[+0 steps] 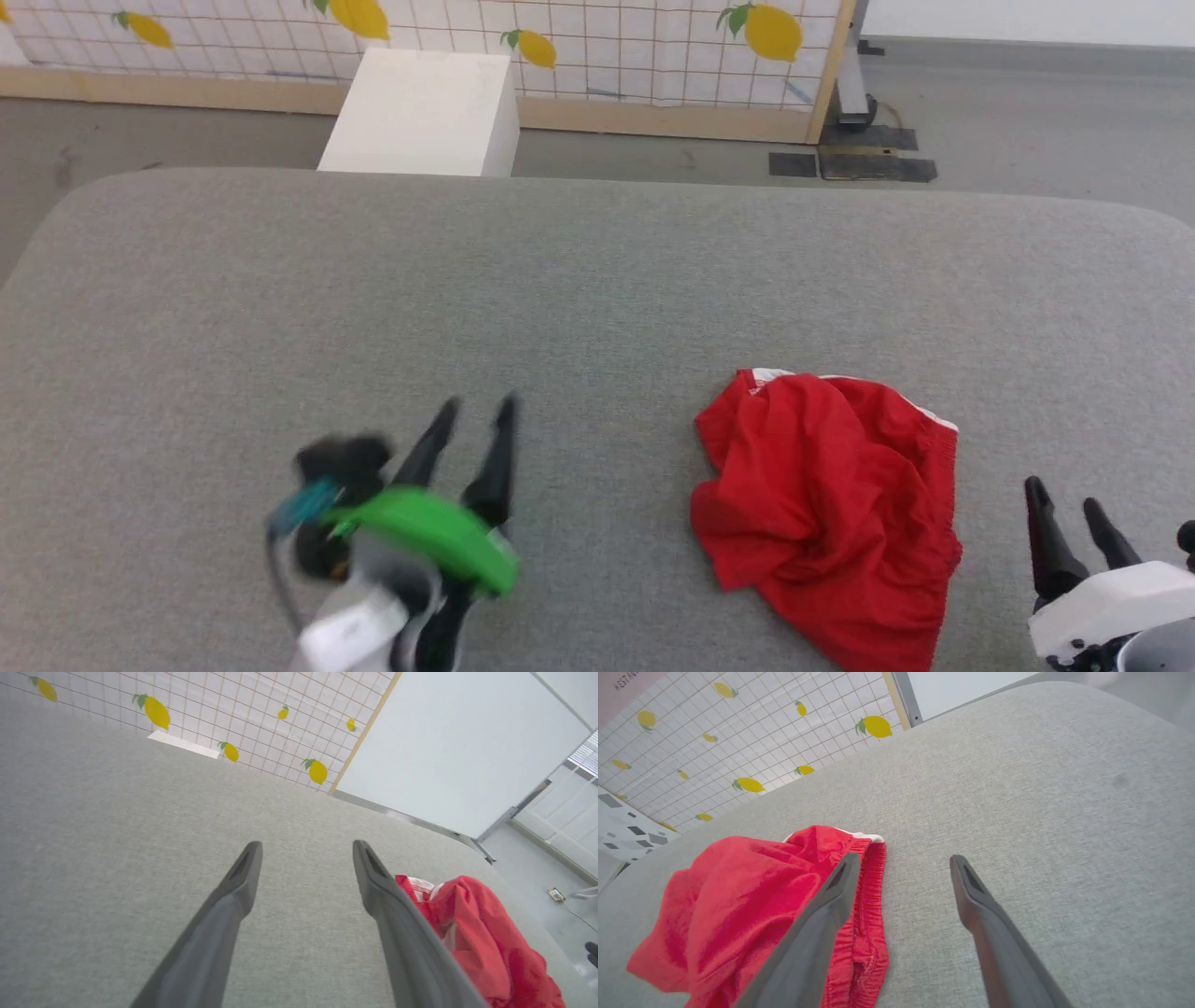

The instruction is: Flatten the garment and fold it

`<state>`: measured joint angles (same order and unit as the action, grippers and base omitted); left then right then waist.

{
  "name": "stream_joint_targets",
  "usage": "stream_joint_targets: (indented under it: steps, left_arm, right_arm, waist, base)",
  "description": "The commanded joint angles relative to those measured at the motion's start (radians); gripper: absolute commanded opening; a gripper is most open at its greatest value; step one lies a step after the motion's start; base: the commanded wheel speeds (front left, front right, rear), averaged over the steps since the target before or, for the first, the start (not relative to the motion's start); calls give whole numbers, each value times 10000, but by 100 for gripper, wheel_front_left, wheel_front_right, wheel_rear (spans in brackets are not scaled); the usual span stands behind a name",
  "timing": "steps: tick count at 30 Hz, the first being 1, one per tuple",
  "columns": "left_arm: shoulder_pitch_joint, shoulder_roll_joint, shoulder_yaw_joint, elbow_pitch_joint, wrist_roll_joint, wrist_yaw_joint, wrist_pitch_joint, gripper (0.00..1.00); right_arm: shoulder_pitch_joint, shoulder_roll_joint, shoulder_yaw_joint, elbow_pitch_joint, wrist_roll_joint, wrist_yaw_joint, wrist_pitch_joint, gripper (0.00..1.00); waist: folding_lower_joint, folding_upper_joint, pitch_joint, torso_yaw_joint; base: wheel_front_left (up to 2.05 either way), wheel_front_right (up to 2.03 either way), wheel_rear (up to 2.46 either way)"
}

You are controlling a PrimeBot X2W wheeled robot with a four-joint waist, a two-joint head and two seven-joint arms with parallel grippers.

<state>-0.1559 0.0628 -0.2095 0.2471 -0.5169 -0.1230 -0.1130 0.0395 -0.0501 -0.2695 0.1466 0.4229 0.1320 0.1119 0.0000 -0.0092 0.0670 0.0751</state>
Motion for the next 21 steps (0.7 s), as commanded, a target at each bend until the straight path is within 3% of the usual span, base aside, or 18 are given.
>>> stream_joint_targets:
  steps: [1,9,16,17,18,19,21]
  left_arm:
    - [-558,0,-363,-81,-321,-75,450,100]
    - [-2220,-29,-2954,739,-1301,-76,4626,100]
    - [-2229,59,-3988,1013,-1568,-76,5093,100]
    - [-2216,90,-4055,1043,-1578,-76,5038,65]
    - [-2204,112,-4058,1050,-1609,-76,4868,8]
    - [-2198,112,-4010,1060,-1678,-76,4745,0]
    - [-2271,160,-3850,998,-1828,-76,4464,0]
  right_arm:
    - [-160,-1,-123,25,-207,-13,-57,100]
    - [-433,-1,-138,194,-322,-13,20,100]
    - [-476,-1,41,492,-200,-13,-260,100]
    - [-480,-1,51,525,-187,-13,-292,100]
    - [-484,-1,49,560,-166,-13,-330,100]
    - [-484,-1,20,580,-151,-13,-364,100]
    - [-489,-1,-40,635,-168,-13,-430,100]
  waist:
    - [0,92,55,-164]
    - [0,92,462,-949]
    - [0,92,746,-1405]
    - [0,92,755,-1417]
    - [0,92,767,-1415]
    - [0,92,779,-1379]
    - [0,92,760,-1255]
  base:
    - [0,0,0]
    - [0,0,0]
    - [0,0,0]
    - [0,0,0]
    - [0,0,0]
    - [0,0,0]
    - [0,0,0]
